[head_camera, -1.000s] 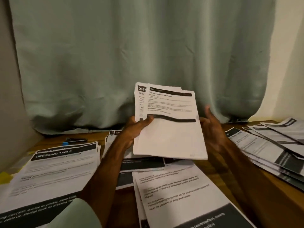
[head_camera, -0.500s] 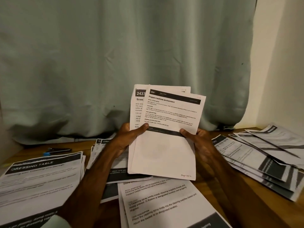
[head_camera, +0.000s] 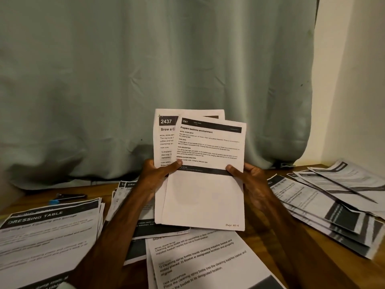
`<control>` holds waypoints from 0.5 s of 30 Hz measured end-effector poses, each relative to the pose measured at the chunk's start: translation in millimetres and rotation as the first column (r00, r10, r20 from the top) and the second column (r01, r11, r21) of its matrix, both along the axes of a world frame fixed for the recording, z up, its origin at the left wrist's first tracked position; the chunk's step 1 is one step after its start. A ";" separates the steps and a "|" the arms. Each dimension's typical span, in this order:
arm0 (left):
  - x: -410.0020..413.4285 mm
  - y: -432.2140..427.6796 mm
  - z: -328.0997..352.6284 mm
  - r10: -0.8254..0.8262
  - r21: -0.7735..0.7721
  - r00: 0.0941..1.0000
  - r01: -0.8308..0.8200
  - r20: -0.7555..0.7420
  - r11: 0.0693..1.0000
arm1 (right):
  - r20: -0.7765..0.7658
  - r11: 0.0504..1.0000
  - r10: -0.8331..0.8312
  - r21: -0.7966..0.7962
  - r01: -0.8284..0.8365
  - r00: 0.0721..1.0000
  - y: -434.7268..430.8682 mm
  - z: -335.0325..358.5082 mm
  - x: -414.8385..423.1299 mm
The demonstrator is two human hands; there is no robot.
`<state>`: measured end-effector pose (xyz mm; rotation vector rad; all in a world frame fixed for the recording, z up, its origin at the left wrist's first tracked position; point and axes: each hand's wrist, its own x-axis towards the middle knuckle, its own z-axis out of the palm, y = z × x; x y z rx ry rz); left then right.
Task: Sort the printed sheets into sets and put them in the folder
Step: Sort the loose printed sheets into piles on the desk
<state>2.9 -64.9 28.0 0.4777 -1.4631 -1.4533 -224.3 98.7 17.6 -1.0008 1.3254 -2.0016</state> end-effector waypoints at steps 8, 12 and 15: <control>2.1 1.3 2.8 0.063 -0.027 0.998 -0.063 -0.001 0.998 | 0.006 0.999 -0.041 0.013 0.041 0.999 2.0 2.6 -14.1; 7.6 0.1 5.7 0.094 0.010 0.996 -0.093 -0.015 0.996 | -0.016 0.988 -0.156 0.003 0.156 0.988 12.4 -1.4 -31.5; 10.5 0.1 4.4 0.099 0.021 0.995 -0.099 -0.013 0.995 | -0.059 0.976 -0.213 0.031 0.215 0.975 14.7 -6.9 -43.7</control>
